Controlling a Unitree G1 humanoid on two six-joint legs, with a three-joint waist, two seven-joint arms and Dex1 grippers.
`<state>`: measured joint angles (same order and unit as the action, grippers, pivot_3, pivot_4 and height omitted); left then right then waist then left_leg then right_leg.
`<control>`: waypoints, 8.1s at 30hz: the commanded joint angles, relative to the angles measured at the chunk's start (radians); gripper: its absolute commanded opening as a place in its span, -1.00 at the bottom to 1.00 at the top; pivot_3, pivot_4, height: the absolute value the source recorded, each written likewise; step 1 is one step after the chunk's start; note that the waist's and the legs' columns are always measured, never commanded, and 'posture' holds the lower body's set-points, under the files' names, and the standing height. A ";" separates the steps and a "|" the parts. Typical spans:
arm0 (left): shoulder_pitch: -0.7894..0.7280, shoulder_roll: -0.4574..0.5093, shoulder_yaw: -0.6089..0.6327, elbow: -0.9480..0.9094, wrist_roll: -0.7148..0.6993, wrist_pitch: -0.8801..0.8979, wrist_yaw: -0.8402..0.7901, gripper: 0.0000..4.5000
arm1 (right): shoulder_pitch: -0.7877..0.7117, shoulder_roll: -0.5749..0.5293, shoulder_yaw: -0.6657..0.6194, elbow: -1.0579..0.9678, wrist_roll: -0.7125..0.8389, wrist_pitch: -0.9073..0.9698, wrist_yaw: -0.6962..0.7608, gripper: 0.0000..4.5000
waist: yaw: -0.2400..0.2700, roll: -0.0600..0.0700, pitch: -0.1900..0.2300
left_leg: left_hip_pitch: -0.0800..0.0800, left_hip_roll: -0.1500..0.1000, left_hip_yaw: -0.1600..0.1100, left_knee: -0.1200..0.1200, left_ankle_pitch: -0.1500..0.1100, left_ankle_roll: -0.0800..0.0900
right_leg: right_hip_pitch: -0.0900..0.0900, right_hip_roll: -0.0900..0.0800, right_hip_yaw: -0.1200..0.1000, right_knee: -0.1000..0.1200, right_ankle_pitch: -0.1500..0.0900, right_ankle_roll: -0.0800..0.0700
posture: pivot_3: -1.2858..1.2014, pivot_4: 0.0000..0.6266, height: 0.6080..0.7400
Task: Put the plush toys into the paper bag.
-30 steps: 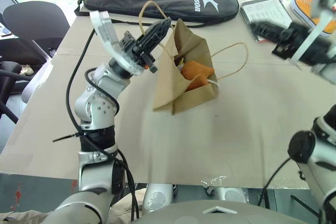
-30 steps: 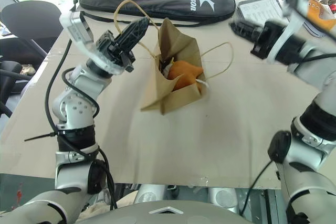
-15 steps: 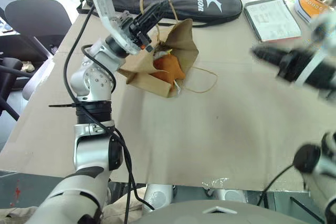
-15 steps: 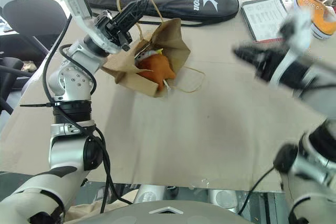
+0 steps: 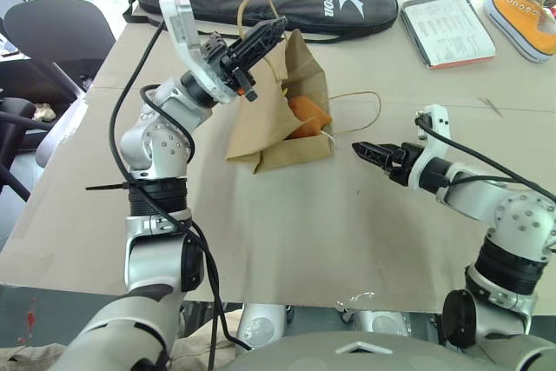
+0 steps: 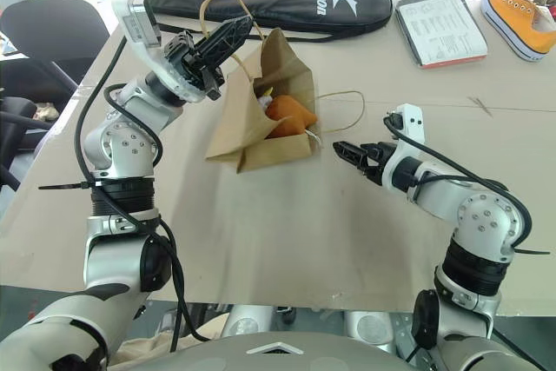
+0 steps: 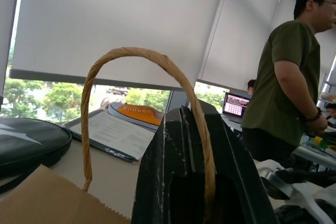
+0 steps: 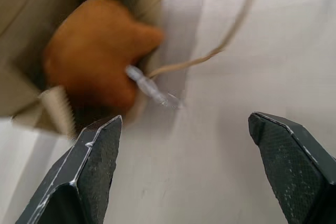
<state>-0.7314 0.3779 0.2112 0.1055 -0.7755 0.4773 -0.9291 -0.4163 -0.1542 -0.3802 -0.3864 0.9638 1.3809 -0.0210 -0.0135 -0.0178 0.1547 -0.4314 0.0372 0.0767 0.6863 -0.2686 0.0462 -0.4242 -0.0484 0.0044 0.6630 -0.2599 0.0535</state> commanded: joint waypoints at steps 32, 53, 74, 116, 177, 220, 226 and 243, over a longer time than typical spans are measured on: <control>0.005 -0.014 0.072 -0.134 -0.132 0.040 0.095 -1.00 | -0.191 -0.074 -0.026 0.013 0.304 -0.265 0.169 -0.97 | 0.001 0.000 0.000 | 0.000 0.000 0.000 0.000 0.000 0.000 | 0.000 0.000 0.000 0.001 0.000 0.000 | 0.03 -0.52 1.00; -0.104 -0.088 -0.125 0.261 0.210 -0.220 -0.065 -1.00 | -0.237 -0.504 0.215 -0.130 0.375 -0.336 -0.014 -0.42 | 0.000 0.000 0.000 | 0.000 0.000 0.000 0.001 0.000 0.000 | 0.001 0.000 -0.001 -0.001 0.000 0.000 | 0.03 -0.52 1.00; -0.124 -0.039 -0.078 0.333 0.226 -0.230 -0.115 -1.00 | 0.212 -0.964 -0.218 -0.263 0.465 -0.301 0.257 -0.07 | 0.023 -0.001 0.000 | 0.001 0.000 -0.003 0.002 0.000 0.001 | 0.005 -0.001 -0.003 -0.002 0.000 0.000 | 0.03 -0.52 1.00; 0.181 0.426 0.079 -0.173 -0.031 0.228 -0.199 0.98 | -0.177 -0.328 0.513 0.057 -0.298 -0.606 0.628 -1.00 | -0.005 -0.002 0.000 | 0.003 0.000 -0.004 0.003 0.000 0.000 | 0.006 0.000 -0.005 0.000 0.000 0.000 | 0.03 -0.52 1.00; 0.466 0.262 0.104 -0.357 0.070 -0.031 0.134 0.98 | -0.318 -0.476 0.583 0.225 -0.629 -0.642 0.758 -1.00 | 0.000 -0.002 0.000 | 0.002 0.001 -0.005 0.002 0.000 0.001 | 0.006 -0.003 -0.007 0.000 0.000 0.000 | 0.03 -0.52 1.00; 0.490 -0.104 -0.155 -0.626 0.365 0.095 0.714 0.98 | -0.340 -0.027 0.659 0.350 -0.634 -0.728 0.811 -1.00 | 0.003 -0.002 -0.001 | 0.004 0.000 -0.005 0.002 0.000 0.000 | 0.007 -0.004 -0.007 0.001 0.000 -0.001 | 0.03 -0.52 1.00; 0.473 -0.109 -0.169 -0.601 0.422 0.103 0.727 0.98 | -0.329 -0.012 0.655 0.365 -0.654 -0.739 0.808 -1.00 | 0.002 -0.002 -0.001 | 0.004 0.000 -0.005 0.002 0.000 0.000 | 0.007 -0.004 -0.007 0.001 0.000 -0.001 | 0.03 -0.52 1.00; 0.401 -0.176 -0.236 -0.350 0.620 -0.094 0.781 -0.93 | -0.291 -0.066 0.600 0.214 -0.621 -0.649 0.779 -1.00 | 0.006 -0.002 -0.001 | 0.005 -0.001 -0.005 0.001 0.000 -0.001 | 0.007 -0.004 -0.007 0.001 0.000 -0.001 | 0.03 -0.52 1.00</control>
<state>-0.3210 0.2039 -0.0261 -0.2262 -0.1600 0.4245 -0.1361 -0.7051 -0.2159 0.2519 -0.1138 0.3198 0.7246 0.7664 -0.0079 -0.0194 0.1540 -0.4268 0.0362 0.0721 0.6874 -0.2682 0.0454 -0.4169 -0.0533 -0.0031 0.6636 -0.2596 0.0529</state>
